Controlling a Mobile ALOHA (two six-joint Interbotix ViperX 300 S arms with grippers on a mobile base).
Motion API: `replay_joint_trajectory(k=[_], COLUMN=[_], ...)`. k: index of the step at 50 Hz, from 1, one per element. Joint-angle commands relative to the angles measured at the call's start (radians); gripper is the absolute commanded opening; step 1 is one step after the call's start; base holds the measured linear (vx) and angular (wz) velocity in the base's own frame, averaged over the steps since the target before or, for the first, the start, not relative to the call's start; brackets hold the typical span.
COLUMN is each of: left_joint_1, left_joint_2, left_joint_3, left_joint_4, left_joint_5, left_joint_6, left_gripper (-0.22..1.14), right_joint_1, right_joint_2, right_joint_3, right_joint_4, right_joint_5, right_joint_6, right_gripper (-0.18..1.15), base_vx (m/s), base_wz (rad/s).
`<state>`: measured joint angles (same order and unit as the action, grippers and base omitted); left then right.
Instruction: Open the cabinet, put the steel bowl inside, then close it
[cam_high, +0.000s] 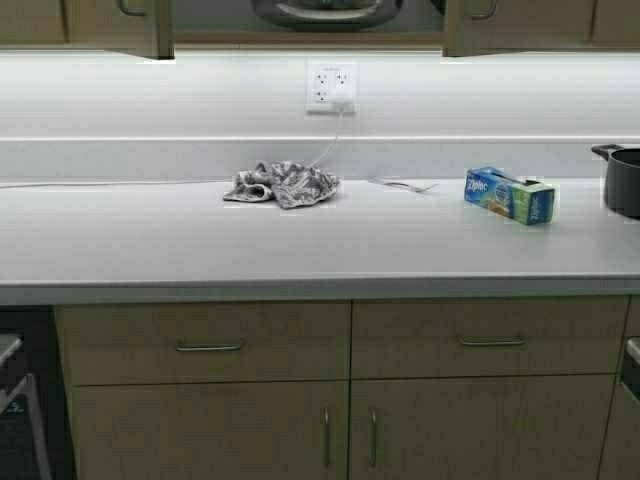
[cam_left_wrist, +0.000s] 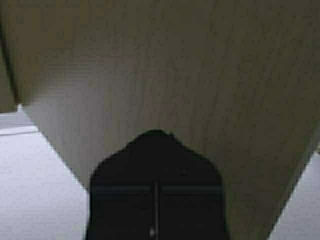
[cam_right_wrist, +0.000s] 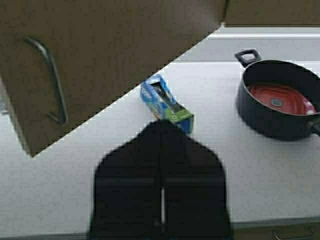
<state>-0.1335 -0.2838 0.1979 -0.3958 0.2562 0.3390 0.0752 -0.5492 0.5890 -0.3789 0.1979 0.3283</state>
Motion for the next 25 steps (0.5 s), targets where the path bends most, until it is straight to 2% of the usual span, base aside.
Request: replay_joint_trajectory(k=[1, 6, 18, 25], left_joint_1=[-0.051, -0.087, -0.189, -0.204], left_joint_2=[0.043, 0.075, 0.255, 0.29], left_joint_3=[-0.097, -0.129, -0.296, -0.313], left_joint_4=[-0.005, -0.011, -0.02, -0.02], left_joint_5=[-0.008, -0.014, -0.018, -0.041], left_joint_6=[-0.006, -0.006, -0.015, -0.017], left_gripper=[0.05, 0.05, 0.05, 0.05], right_joint_1=[0.029, 0.029, 0.031, 0.029], right_joint_2=[-0.06, -0.087, -0.078, -0.018], right_joint_3=[0.034, 0.048, 0.025, -0.017], right_joint_4=[0.002, 0.002, 0.002, -0.002], right_joint_5=[-0.008, -0.008, -0.008, -0.04], right_joint_6=[0.002, 0.0, 0.002, -0.011], right_gripper=[0.06, 0.06, 0.06, 0.06], base_vx=[0.09, 0.09, 0.07, 0.05], base_wz=[0.03, 0.03, 0.06, 0.04])
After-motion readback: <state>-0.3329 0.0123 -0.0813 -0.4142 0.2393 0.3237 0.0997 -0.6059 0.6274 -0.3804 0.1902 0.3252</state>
